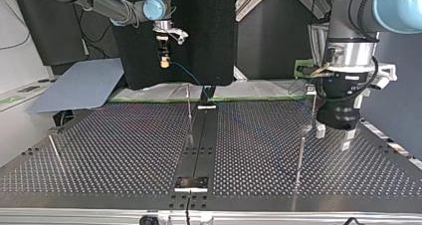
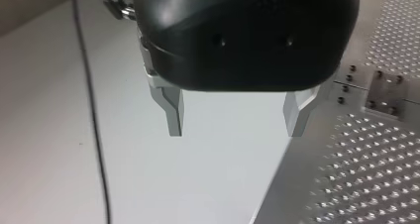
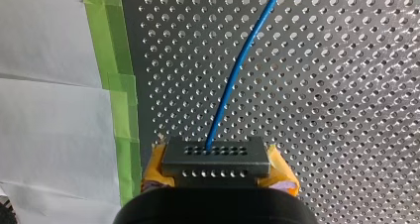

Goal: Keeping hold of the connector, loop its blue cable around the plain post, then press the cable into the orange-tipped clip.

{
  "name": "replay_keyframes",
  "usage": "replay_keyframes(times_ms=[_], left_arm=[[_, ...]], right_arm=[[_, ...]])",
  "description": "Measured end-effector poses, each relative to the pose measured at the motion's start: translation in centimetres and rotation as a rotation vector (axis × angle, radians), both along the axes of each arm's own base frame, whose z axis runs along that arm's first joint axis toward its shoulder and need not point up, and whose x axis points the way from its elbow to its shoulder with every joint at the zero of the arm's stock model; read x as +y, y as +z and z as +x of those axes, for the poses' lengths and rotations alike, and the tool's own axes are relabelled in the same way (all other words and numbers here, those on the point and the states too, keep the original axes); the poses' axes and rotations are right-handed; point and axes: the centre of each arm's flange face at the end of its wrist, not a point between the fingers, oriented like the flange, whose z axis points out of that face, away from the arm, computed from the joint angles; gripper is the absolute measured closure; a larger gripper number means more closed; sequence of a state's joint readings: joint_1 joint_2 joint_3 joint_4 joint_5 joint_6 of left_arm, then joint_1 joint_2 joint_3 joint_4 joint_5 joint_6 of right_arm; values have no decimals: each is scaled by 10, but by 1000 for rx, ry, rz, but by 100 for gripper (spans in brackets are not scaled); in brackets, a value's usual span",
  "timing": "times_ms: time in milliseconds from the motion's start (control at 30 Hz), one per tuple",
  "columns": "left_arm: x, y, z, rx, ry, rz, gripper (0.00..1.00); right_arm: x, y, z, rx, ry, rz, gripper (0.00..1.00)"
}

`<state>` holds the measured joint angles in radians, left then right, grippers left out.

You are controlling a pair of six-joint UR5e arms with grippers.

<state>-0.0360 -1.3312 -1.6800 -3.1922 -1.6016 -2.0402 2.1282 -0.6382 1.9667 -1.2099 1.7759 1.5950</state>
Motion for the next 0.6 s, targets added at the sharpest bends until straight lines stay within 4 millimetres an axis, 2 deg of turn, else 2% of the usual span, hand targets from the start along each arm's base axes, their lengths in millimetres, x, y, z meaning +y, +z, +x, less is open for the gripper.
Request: replay_keyframes(times_ms=[600], left_arm=[[-65, -3, 24, 177, -1, 214, 0]], right_arm=[[0, -1, 0, 15, 0, 17, 100]])
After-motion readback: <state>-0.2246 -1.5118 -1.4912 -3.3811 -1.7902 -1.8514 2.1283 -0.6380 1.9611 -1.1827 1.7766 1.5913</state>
